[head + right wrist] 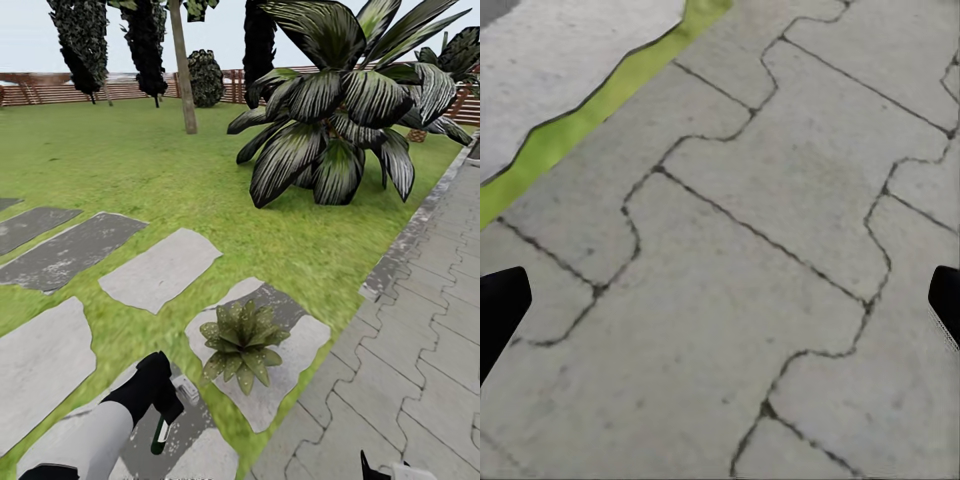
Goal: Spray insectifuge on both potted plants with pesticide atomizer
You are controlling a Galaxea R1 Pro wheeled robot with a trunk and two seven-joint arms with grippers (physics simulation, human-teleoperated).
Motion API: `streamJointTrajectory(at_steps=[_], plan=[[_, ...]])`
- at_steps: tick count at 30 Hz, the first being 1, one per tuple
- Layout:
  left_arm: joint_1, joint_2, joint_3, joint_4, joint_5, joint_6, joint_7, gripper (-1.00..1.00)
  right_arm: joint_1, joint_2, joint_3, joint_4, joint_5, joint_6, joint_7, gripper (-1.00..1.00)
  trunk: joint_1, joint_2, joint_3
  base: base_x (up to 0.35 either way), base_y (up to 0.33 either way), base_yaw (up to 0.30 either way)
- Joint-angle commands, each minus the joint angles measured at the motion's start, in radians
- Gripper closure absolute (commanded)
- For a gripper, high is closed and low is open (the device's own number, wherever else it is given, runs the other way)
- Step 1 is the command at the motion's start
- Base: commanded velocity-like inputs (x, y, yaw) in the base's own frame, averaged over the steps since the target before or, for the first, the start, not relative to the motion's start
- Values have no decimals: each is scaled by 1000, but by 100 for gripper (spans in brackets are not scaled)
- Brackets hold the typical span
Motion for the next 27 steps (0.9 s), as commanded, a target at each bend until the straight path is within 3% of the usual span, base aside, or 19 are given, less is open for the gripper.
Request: streamJointTrajectory(at_steps=[1, 12, 27], plan=[[-1, -3, -1, 0, -9, 4, -8, 100, -1, 1, -8, -1, 4, -3, 8, -100, 0, 0, -1, 0, -250, 277], [-1, -10, -2, -6, -9, 4, -10, 100, -1, 1, -8, -1, 4, -3, 8, -100, 0, 0, -1, 0, -44, 259], [-1, -11, -2, -6, -9, 4, -9, 100, -1, 2, -8, -1, 4, -3, 8, -100, 0, 0, -1, 39, -236, 24]])
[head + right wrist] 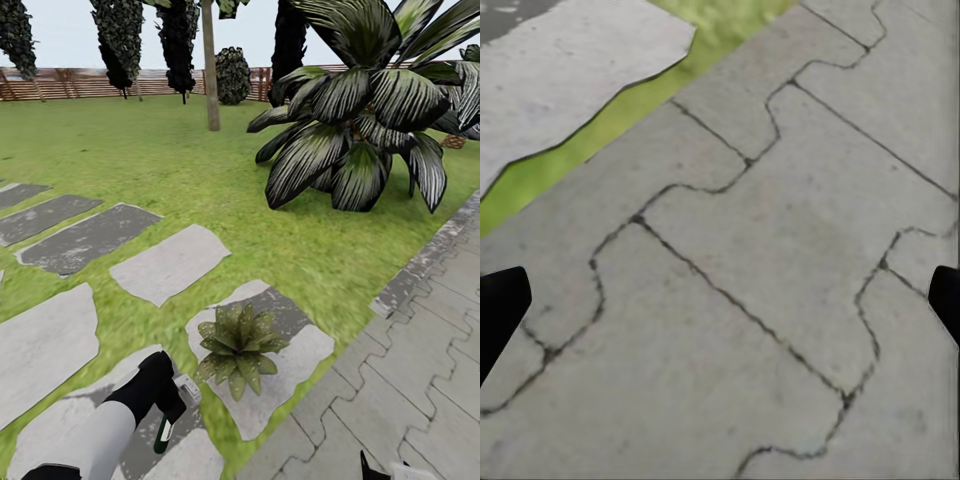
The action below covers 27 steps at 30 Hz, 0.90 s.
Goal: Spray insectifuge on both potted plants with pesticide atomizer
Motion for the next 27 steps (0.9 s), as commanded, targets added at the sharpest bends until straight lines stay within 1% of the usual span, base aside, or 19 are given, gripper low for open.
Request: streamJointTrajectory(at_steps=[1, 14, 18, 23, 27], plan=[[0, 0, -1, -2, -7, 5, -8, 100, -1, 1, -8, -1, 4, -3, 8, -100, 0, 0, -1, 52, -291, 215], [0, 0, -1, 0, -7, 5, -8, 100, -1, 1, -8, -1, 4, -3, 8, -100, 0, 0, -1, 119, -291, 263], [0, 0, -1, 0, -7, 5, -7, 100, -1, 0, -11, -2, 4, -3, 8, -100, 0, 0, -1, 113, -291, 39], [0, 0, -1, 0, -7, 5, -8, 100, -1, -2, -11, -2, 4, -3, 8, -100, 0, 0, -1, -13, -267, 1], [0, 0, 0, 0, -7, 5, -8, 100, -1, -2, -11, -2, 4, -3, 8, -100, 0, 0, -1, -2, -181, 0]])
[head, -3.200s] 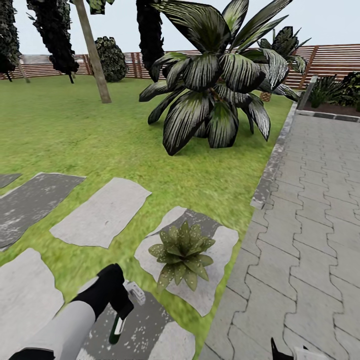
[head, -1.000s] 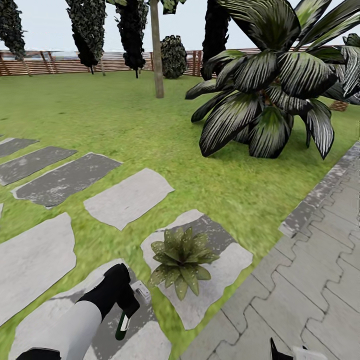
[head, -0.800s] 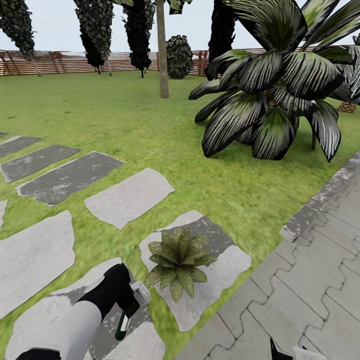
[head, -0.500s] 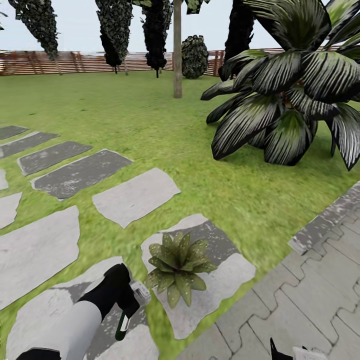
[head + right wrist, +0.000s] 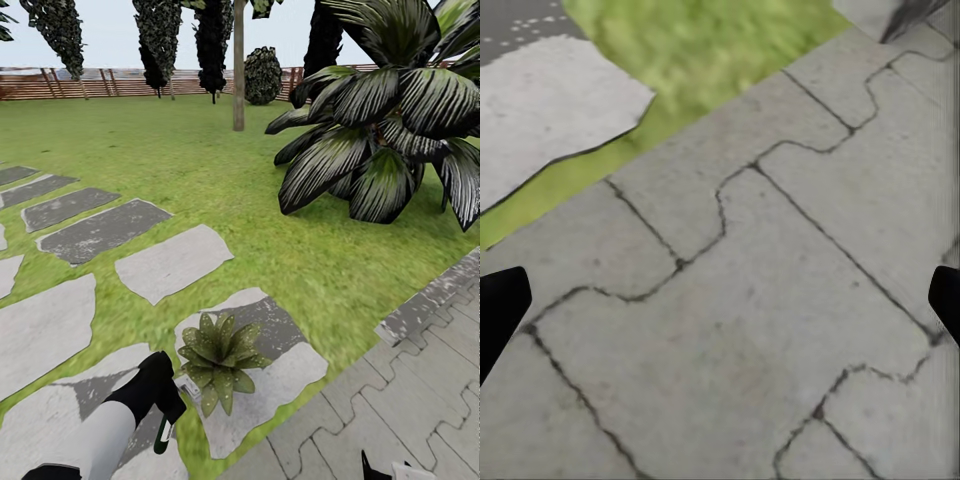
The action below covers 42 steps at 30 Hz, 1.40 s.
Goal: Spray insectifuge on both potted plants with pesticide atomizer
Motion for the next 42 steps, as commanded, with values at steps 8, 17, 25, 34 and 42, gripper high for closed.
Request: streamJointTrajectory(at_steps=[8, 17, 25, 34, 42], plan=[[0, 0, -1, 2, -7, 5, -9, 100, -1, 3, -8, -1, 4, -3, 8, -100, 0, 0, -1, 0, -19, 132], [0, 0, -2, 8, -7, 5, -11, 100, -1, 3, -8, -1, 4, -3, 8, -100, 0, 0, -1, 0, 0, 274], [0, -18, -8, 59, -15, 3, -45, 100, -1, 3, -8, -1, 4, -3, 8, -100, 0, 0, -1, 0, 0, 211], [-17, -34, -49, 77, -31, 62, -56, 100, -1, 3, -8, -1, 4, -3, 8, -100, 0, 0, -1, 0, 0, 6], [-36, -68, -143, 69, -26, 191, -59, 100, -1, 3, -8, -1, 3, -3, 8, -100, 0, 0, -1, 0, 0, 0]])
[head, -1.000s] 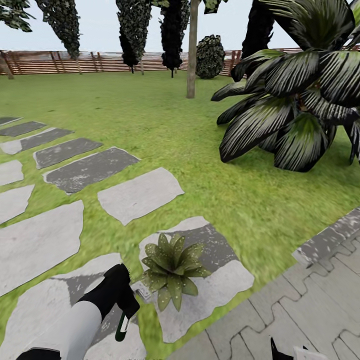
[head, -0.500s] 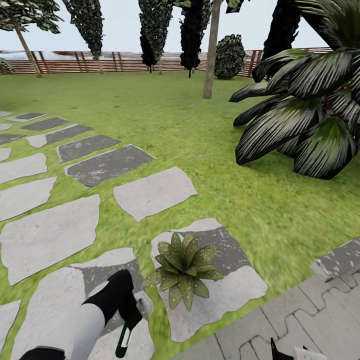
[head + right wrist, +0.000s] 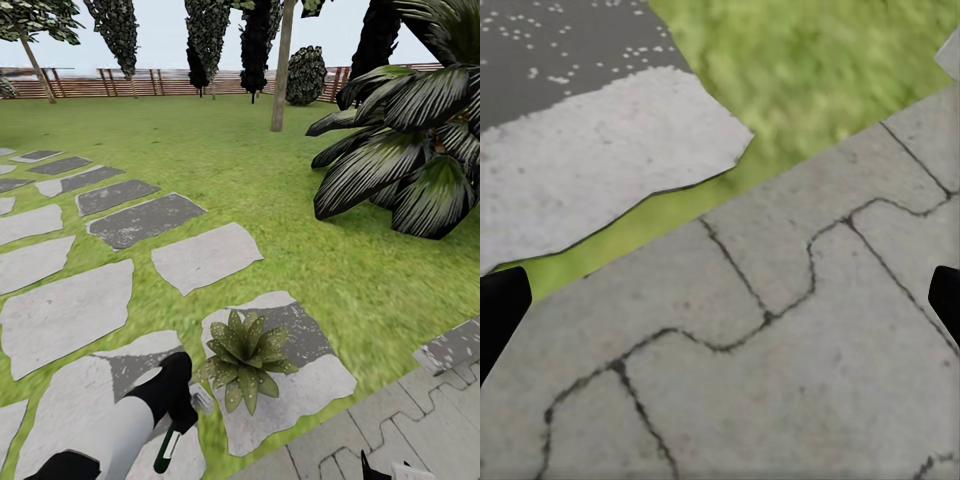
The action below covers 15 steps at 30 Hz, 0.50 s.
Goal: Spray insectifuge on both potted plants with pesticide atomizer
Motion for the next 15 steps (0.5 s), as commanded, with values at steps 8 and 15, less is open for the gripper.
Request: streamJointTrajectory(at_steps=[8, 15], plan=[[-3, -1, -17, -3, -8, 6, -22, 100, -1, 1, -8, -1, 5, -3, 8, -100, 0, 0, -1, 0, -26, 0], [-3, -4, -17, -5, 0, 7, -26, 100, -1, 1, -8, 0, 5, -3, 8, -100, 0, 0, -1, -46, -240, 0]])
